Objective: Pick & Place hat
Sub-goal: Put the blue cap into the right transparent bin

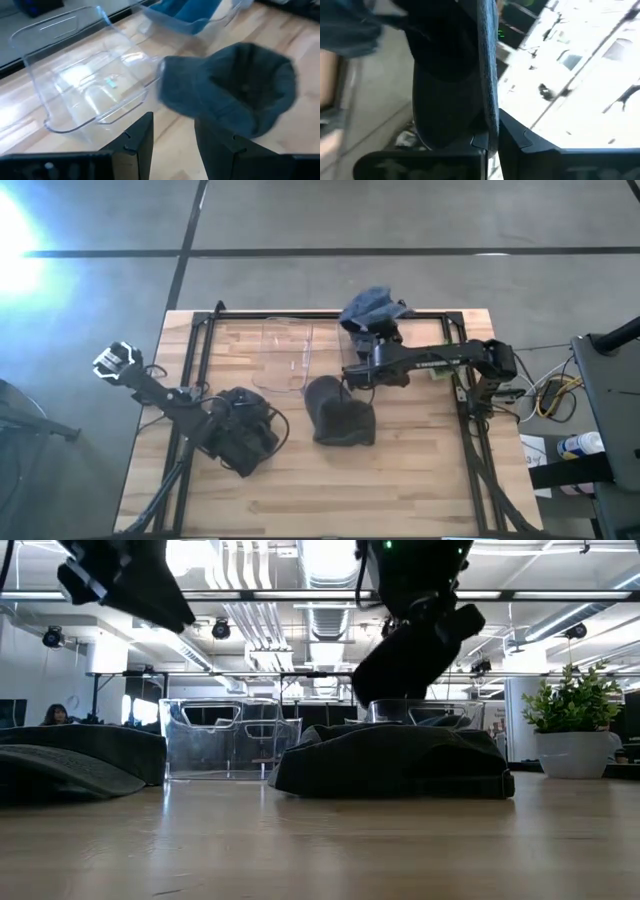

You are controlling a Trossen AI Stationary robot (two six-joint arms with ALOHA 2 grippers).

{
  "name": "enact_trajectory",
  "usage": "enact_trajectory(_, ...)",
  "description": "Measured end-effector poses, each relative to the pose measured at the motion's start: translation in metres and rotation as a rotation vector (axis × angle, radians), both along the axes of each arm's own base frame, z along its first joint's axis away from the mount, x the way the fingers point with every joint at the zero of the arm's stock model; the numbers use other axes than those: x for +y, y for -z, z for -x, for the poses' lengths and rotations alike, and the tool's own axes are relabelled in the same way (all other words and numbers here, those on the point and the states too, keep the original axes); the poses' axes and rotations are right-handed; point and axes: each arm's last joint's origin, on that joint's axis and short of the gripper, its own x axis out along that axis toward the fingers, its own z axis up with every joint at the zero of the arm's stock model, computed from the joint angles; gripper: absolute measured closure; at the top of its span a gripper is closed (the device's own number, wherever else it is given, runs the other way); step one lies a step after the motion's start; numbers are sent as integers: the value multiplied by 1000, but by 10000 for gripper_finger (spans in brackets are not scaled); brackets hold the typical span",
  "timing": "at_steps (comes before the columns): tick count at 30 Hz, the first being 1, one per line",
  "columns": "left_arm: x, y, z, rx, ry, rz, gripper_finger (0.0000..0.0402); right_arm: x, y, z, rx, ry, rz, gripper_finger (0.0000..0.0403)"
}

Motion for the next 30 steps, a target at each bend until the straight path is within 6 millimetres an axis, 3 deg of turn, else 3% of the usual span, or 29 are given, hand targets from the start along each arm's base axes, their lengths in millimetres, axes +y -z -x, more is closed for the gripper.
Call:
enact_trajectory(4, 6, 6, 0, 26, -10, -19, 264, 0, -15, 1, -19, -3, -15, 383)
enact_trajectory(7, 10, 10, -1, 54, -8, -47, 264, -1, -15, -1, 21, 3, -68, 383)
enact_trajectory(17, 21, 19, -3, 95, -28, -86, 264, -9, 39, -22, 204, 55, -173, 381)
enact_trajectory(22, 21, 19, -3, 116, -9, -83, 264, 0, 63, -28, 257, 103, -366, 381)
enact_trajectory(30, 17, 20, -6, 168, 76, -59, 264, 27, 64, -31, 173, 95, -552, 354)
